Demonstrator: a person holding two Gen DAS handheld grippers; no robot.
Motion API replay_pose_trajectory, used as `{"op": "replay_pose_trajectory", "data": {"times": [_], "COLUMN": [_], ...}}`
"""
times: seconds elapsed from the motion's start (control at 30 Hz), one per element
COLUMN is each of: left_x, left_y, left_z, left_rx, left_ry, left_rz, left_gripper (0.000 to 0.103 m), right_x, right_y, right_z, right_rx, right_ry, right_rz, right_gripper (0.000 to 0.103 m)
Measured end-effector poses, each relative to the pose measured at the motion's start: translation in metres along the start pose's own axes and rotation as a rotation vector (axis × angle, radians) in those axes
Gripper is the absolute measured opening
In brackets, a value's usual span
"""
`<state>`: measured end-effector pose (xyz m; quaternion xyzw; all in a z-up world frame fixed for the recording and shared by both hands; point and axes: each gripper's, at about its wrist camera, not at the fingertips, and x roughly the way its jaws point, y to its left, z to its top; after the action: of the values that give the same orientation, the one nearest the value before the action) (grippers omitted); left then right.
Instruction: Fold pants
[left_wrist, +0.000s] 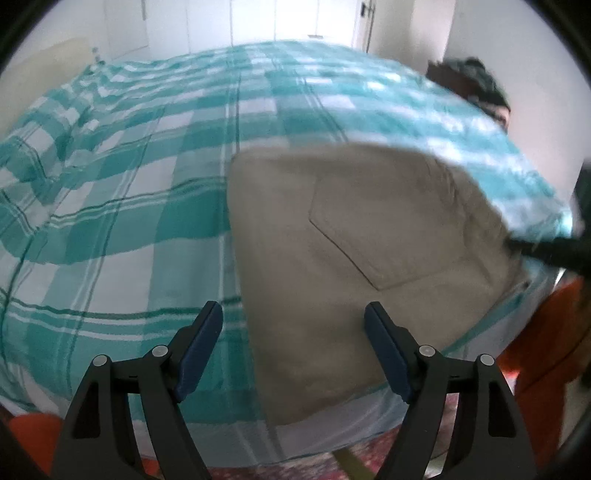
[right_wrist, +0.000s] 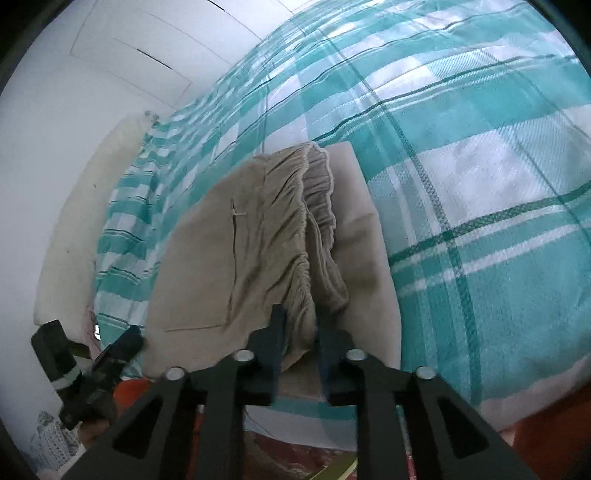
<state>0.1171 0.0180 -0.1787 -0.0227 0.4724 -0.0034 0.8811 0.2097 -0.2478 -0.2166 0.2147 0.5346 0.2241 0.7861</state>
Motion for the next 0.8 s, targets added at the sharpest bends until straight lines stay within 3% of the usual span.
{"op": "replay_pose_trajectory", "data": {"times": [0.03,0.13,0.27,0.4,0.43,0.5,0.53,0.67,0.8], "left_x": [0.000,0.000,0.003,0.003,0.003,0.004,0.003,0.005,0.006], "left_y": [-0.001,-0.007,-0.012,-0.015,-0.015,-0.015,-0.016,-0.016,-0.018], "left_z": [-0.001,-0.001,0.001,0.000,0.000,0.000,-0.001,-0.002,-0.001], "left_rx": [0.002,0.020,0.030,0.037,0.035,0.035,0.039,0.034,0.039], "left_ry": [0.002,-0.002,0.002,0.004,0.005,0.013,0.012,0.015,0.018], "left_rz": [-0.004,-0.001,0.018,0.034,0.032,0.029,0.039,0.042,0.053], "left_gripper": [0.080,0.080,0.080,0.080,0.081,0.081,0.081,0.081,0.081], "right_x": [-0.005,-0.028,-0.050,-0.021,-0.007,0.035,0.043,0.024,-0.002], "right_y": [0.009,0.035,0.085,0.101,0.096,0.073,0.065,0.077,0.115], "right_z": [0.003,0.019,0.031,0.018,0.013,0.005,0.003,0.015,0.046], "right_rx": [-0.039,-0.167,-0.357,-0.459,-0.456,-0.421,-0.410,-0.373,-0.482], "right_ry": [-0.011,-0.097,-0.204,-0.147,-0.113,0.026,0.045,0.036,-0.079], "right_rz": [-0.034,-0.137,-0.108,-0.052,-0.064,-0.166,-0.173,-0.170,-0.175], "right_gripper": [0.036,0.038,0.038,0.038,0.038,0.036,0.036,0.036,0.036]}}
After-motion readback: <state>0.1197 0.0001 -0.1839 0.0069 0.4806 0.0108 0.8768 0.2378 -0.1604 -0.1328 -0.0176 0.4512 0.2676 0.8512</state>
